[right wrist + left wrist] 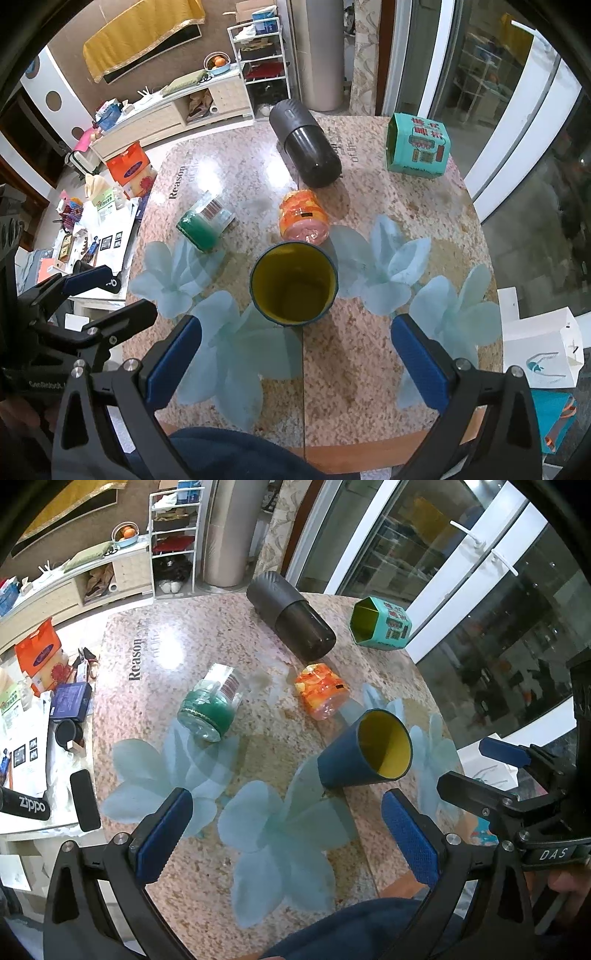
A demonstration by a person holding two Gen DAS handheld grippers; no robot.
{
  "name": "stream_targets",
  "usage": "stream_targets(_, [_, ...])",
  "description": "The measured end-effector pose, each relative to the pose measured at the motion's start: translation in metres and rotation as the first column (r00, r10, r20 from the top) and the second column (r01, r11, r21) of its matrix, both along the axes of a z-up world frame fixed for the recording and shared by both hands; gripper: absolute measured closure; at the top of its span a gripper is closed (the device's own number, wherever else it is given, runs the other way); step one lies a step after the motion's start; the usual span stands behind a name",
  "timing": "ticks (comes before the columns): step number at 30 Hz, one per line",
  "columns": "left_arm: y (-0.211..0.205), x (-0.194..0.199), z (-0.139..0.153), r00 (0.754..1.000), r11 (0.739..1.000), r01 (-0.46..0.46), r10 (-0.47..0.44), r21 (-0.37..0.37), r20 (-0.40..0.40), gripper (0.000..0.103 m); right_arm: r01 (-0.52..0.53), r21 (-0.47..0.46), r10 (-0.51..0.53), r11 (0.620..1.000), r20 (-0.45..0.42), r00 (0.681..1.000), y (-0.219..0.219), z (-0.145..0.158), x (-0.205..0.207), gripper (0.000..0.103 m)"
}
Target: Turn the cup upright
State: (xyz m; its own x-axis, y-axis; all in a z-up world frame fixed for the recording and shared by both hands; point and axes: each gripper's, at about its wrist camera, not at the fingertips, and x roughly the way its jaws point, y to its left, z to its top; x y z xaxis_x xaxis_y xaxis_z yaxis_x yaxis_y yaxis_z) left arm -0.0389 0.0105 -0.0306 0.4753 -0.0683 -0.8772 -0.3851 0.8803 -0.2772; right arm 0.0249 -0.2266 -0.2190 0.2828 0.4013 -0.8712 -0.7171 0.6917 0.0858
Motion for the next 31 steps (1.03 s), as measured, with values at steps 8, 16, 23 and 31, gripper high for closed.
stream_targets(8, [-0.0019, 0.0016, -0.0011, 1.0, 1.0, 0.004, -0.004, -0.003, 0.002, 0.0, 0.001, -0.003, -0.001, 1.0, 0.003, 1.0, -0.0016, 0.0002, 0.0003, 0.0])
stream_targets(16, [-0.0047, 0.0025, -0.002, 1.0, 1.0, 0.01, -0.01, -0.003, 0.006, 0.0, 0.007, -0.003, -0.007, 1.0, 0.002, 1.0, -0.0049, -0.0006, 0.0016, 0.0])
stream_targets(23, [-0.0066, 0.0031, -0.0038, 1.0, 1.0, 0.012, -0.012, -0.005, 0.007, 0.0, 0.009, -0.006, -0.009, 1.0, 0.0, 1.0, -0.007, -0.0007, 0.0019, 0.0])
stream_targets(31, [-0.0078, 0.0021, -0.0075, 1.0, 1.0, 0.009, -0.009, -0.005, 0.011, 0.0, 0.001, -0.01, -0.001, 1.0, -0.003, 1.0, -0.008, -0.0001, -0.0025, 0.0])
